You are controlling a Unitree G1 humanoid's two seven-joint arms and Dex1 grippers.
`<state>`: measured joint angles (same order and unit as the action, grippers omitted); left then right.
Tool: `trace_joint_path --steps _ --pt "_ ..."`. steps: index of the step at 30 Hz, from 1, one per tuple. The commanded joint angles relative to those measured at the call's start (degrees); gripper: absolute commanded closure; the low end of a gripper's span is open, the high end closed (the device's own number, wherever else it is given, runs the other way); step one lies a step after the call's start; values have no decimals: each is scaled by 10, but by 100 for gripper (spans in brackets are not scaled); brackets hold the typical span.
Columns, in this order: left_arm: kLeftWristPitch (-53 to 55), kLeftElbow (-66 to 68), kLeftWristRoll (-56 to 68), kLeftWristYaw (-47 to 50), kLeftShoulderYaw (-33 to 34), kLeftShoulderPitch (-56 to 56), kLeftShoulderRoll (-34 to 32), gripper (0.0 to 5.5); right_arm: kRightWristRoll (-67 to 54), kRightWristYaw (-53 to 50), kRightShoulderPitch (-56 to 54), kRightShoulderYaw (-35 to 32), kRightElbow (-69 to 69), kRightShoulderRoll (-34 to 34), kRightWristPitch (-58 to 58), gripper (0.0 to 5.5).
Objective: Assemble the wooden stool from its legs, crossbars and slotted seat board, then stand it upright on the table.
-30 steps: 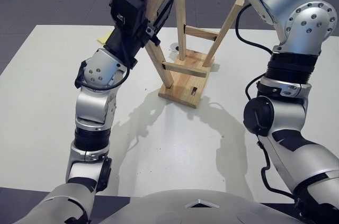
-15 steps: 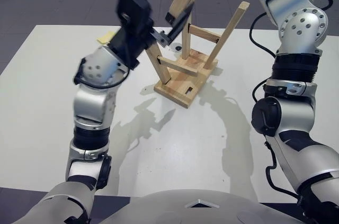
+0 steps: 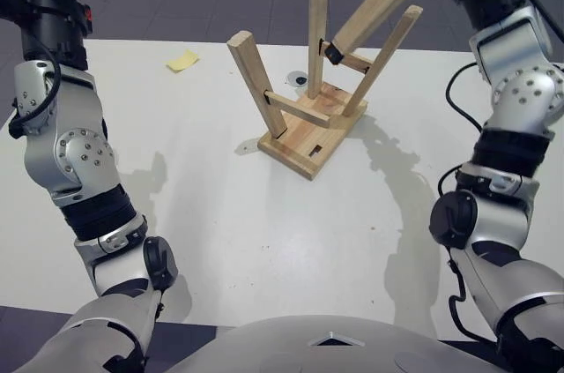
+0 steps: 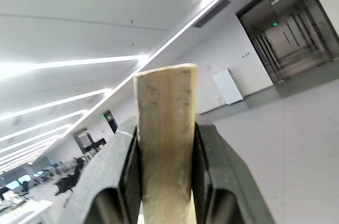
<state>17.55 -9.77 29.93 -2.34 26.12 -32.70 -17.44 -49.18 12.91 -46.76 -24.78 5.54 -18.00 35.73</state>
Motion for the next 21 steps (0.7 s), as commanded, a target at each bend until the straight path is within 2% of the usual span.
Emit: trace_joint_path --steps 1,4,10,16,21 --pt "-2 27 -36 41 -41 42 59 10 -139 -71 33 -28 -175 -54 143 448" --pt "3 17 -38 54 -48 47 73 10 -126 -78 38 -19 -177 -86 165 448" --pt "10 7 -41 69 -60 54 86 10 -44 -43 18 29 -129 -133 136 448" --pt "22 1 -45 71 -90 59 103 10 55 3 35 69 -120 -126 38 448" --pt "35 -8 -45 74 -107 68 113 10 82 -4 51 63 -128 -104 2 448"
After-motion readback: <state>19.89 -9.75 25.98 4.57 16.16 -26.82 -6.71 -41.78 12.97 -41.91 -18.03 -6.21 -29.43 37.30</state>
